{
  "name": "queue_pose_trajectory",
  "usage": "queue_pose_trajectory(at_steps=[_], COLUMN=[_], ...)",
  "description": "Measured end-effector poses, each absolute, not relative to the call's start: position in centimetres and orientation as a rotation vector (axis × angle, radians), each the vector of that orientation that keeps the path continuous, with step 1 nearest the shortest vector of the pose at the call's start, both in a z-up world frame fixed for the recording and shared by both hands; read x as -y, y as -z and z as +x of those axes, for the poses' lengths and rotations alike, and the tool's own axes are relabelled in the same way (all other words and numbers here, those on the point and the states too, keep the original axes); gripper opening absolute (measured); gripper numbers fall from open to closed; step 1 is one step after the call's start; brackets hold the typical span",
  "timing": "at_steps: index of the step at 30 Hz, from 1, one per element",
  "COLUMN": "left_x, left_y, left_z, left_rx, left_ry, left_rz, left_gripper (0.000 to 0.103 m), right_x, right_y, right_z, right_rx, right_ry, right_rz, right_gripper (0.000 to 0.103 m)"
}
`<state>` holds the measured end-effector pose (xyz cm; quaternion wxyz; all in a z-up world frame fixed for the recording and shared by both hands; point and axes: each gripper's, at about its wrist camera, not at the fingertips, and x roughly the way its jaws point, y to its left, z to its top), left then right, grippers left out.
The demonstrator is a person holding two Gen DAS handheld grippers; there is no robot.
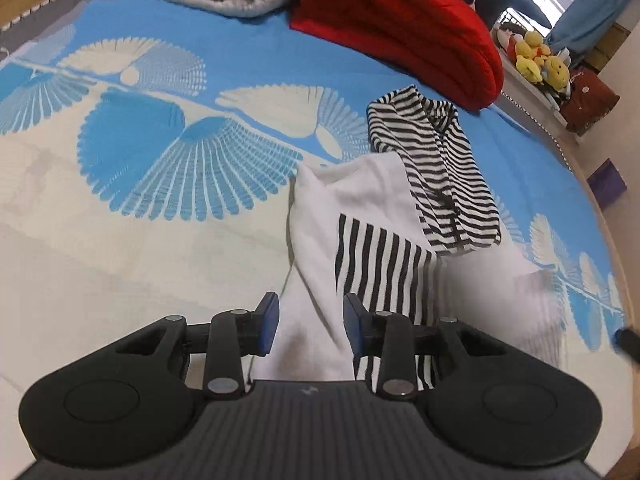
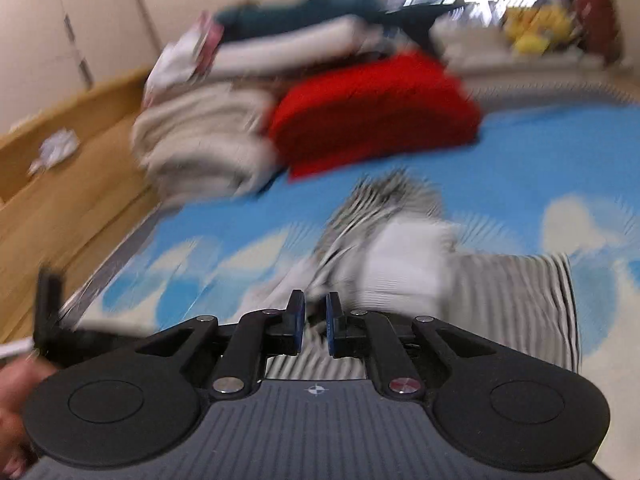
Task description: Fold small clothes
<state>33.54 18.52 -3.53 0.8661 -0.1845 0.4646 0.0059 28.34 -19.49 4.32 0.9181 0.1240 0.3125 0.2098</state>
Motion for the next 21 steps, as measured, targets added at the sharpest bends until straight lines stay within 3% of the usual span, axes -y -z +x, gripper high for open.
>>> queue_pose_trajectory(at_steps=[2,11,21], left_x=[-18.5,-14.8,-14.2], left_y=[3.8,6.7,9.6], left_z=[33.5,35.1,35.5], left_rx=[-0.985,-1.054,-1.155], left_ry=[-0.002,0.046,-0.047], left_rz=[-0.409,-0.467,-0.445], left_gripper=[0.039,0.037,0.034], right_x=[19.1,23.5,26.3], right_y=[-3.4,3.5,4.3], right_z=[28.0,30.7,31.9], right_rx=[-0.697,-0.91,-0.946], right_ry=[-0.385,-0.111,-0.083], right_rz=[0.284,0.481,0.423], right_gripper=[0.024,0.026,0.026])
